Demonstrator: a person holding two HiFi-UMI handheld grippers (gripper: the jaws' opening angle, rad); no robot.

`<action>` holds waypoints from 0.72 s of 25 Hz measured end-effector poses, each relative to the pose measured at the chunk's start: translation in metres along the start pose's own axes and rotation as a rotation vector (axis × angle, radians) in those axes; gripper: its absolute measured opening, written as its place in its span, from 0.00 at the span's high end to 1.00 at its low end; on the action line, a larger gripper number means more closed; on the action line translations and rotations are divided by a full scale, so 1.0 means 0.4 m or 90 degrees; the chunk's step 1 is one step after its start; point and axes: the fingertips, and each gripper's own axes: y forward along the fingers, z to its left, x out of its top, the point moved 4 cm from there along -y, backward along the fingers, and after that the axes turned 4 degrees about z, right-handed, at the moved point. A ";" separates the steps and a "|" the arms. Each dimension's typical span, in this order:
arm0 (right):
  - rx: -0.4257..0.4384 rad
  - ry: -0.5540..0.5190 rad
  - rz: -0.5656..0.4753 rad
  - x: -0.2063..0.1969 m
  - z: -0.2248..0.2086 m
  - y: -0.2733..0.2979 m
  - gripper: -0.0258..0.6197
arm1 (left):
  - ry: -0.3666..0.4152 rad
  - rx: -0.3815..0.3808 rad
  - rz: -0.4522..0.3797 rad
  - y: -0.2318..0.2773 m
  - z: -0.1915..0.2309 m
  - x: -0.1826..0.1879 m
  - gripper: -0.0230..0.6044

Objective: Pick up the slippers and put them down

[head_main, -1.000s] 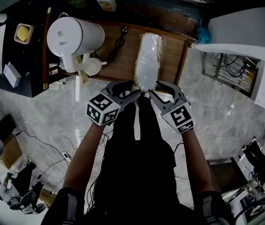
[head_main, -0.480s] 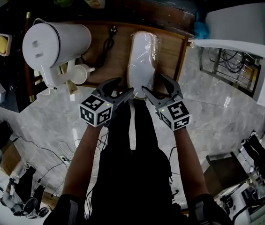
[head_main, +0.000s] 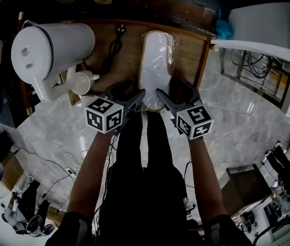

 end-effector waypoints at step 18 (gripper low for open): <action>0.056 0.068 0.041 -0.025 0.011 0.042 0.49 | 0.023 -0.028 0.107 0.083 -0.015 0.020 0.60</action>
